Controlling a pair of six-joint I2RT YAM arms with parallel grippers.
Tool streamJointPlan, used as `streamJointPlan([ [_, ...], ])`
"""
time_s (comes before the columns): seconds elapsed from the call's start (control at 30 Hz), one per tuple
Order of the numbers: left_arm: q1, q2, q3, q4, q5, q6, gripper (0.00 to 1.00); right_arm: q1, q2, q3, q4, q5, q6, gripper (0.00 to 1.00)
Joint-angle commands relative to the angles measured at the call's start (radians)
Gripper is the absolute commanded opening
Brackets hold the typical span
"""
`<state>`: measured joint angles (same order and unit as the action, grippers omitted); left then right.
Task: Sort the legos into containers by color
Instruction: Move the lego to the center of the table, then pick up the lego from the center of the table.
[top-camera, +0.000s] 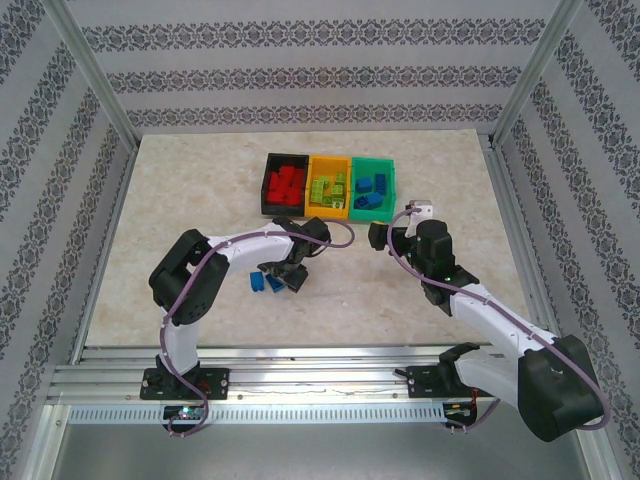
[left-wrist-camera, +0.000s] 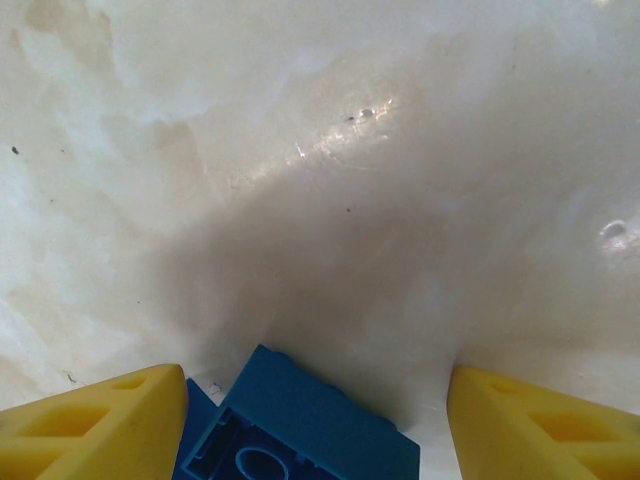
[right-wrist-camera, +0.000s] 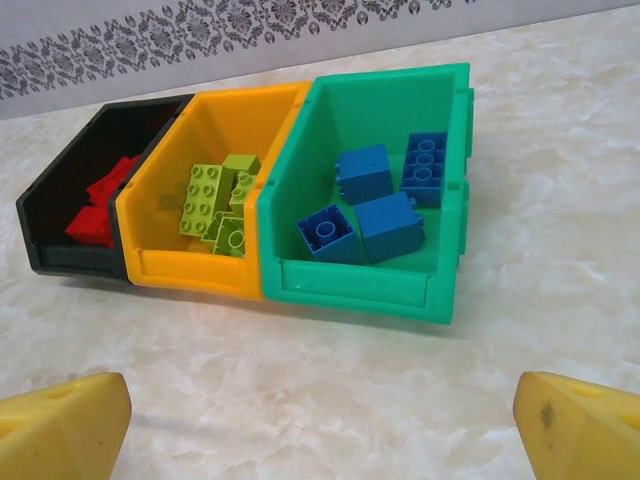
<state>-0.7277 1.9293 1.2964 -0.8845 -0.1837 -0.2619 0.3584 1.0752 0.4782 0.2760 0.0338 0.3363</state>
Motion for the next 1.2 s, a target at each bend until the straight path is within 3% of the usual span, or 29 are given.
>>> streamJointPlan([
  [0.0,-0.009,0.024,-0.03,-0.127,-0.072,-0.012,0.69,0.017,-0.006,-0.003,0.011,0.026,-0.019,0.98],
  [0.4,-0.007,-0.081,-0.085,-0.11,-0.047,-0.027,0.69,0.024,-0.001,0.005,0.005,0.026,-0.02,0.98],
  [0.77,-0.003,0.006,-0.038,-0.063,-0.025,-0.005,0.68,0.027,-0.006,0.004,0.006,0.032,-0.022,0.98],
  [1.17,-0.001,0.004,-0.028,-0.037,-0.029,0.0,0.51,0.027,-0.01,0.003,0.006,0.027,-0.024,0.98],
])
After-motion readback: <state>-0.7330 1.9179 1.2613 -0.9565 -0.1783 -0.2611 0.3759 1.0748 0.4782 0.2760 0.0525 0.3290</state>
